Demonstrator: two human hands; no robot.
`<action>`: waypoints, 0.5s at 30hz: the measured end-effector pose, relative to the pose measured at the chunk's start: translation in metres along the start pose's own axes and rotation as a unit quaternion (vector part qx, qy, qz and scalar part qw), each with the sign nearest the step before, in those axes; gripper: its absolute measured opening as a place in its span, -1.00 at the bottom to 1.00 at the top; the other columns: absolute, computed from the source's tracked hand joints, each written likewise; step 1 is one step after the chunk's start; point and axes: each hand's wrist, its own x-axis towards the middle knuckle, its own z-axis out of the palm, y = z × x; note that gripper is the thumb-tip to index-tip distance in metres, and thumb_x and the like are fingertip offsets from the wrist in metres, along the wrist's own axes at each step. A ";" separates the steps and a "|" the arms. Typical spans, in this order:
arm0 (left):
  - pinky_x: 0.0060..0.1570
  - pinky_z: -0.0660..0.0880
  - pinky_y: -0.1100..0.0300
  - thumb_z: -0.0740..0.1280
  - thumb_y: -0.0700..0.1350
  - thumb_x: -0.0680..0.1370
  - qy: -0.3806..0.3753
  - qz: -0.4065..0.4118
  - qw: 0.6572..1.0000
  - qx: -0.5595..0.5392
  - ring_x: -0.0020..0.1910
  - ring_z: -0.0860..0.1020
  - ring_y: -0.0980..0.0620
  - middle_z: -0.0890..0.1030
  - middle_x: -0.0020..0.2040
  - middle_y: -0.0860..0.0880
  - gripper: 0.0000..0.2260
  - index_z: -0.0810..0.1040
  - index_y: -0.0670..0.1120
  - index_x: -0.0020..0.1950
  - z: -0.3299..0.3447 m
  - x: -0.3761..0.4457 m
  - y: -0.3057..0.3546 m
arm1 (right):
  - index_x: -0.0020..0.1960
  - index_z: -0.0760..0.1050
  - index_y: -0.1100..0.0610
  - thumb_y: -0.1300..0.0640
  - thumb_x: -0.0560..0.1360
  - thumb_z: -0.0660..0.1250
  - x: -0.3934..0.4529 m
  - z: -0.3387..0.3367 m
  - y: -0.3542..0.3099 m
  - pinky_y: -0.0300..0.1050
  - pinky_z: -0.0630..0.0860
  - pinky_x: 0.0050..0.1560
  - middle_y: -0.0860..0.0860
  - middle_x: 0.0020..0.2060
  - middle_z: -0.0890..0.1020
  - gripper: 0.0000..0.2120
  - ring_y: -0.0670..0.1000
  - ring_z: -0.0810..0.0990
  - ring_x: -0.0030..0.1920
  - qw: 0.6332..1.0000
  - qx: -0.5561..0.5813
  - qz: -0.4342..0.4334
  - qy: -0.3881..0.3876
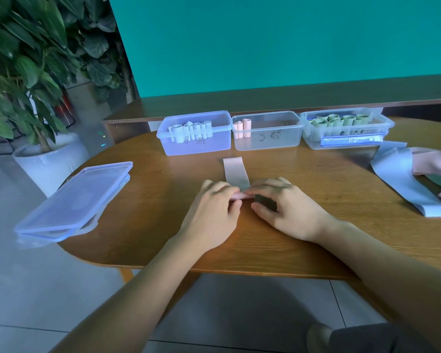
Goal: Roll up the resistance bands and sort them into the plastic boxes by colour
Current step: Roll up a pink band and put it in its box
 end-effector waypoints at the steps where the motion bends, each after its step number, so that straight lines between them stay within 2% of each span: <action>1: 0.13 0.48 0.08 0.32 -0.11 0.61 0.007 0.001 1.000 0.002 0.11 0.44 -0.02 0.60 0.10 0.06 -0.80 0.62 0.02 0.20 0.000 0.001 -0.001 | 0.35 0.53 -0.09 0.04 0.61 0.32 0.002 0.000 0.001 -0.13 0.37 0.33 -0.16 0.27 0.58 -0.69 -0.04 0.51 0.21 1.000 -0.004 0.003 -0.004; 3: 0.14 0.46 0.11 0.32 -0.11 0.61 0.020 -0.001 1.000 0.001 0.11 0.44 -0.01 0.59 0.10 0.06 -0.81 0.63 -0.01 0.19 0.001 0.004 -0.002 | 0.35 0.54 -0.04 0.04 0.61 0.31 0.006 0.001 0.005 -0.09 0.37 0.34 -0.14 0.26 0.58 -0.68 -0.04 0.52 0.22 1.000 -0.009 0.008 -0.011; 6: 0.10 0.44 0.16 0.30 -0.12 0.62 0.016 0.001 1.000 0.001 0.09 0.44 0.01 0.59 0.06 0.08 -0.83 0.63 -0.01 0.16 0.001 0.006 -0.004 | 0.37 0.50 -0.08 -0.01 0.61 0.28 0.010 0.002 0.007 -0.04 0.39 0.36 -0.17 0.28 0.56 -0.67 -0.03 0.49 0.25 0.999 -0.012 0.020 -0.024; 10: 0.12 0.48 0.07 0.29 -0.12 0.62 -0.001 -0.006 1.000 0.006 0.12 0.44 -0.03 0.60 0.11 0.04 -0.79 0.62 -0.02 0.22 0.004 0.012 -0.007 | 0.36 0.50 -0.13 0.03 0.61 0.29 0.012 0.002 0.008 -0.10 0.37 0.37 -0.18 0.27 0.56 -0.67 -0.05 0.48 0.26 1.000 -0.001 0.015 -0.008; 15: 0.17 0.47 0.03 0.32 -0.15 0.60 0.012 -0.002 1.000 0.004 0.12 0.45 -0.09 0.60 0.14 0.00 -0.76 0.62 -0.01 0.25 0.006 0.015 -0.008 | 0.39 0.45 -0.15 -0.12 0.59 0.18 0.018 0.005 0.013 0.03 0.43 0.31 -0.21 0.30 0.53 -0.61 0.00 0.48 0.24 0.998 -0.011 0.044 -0.032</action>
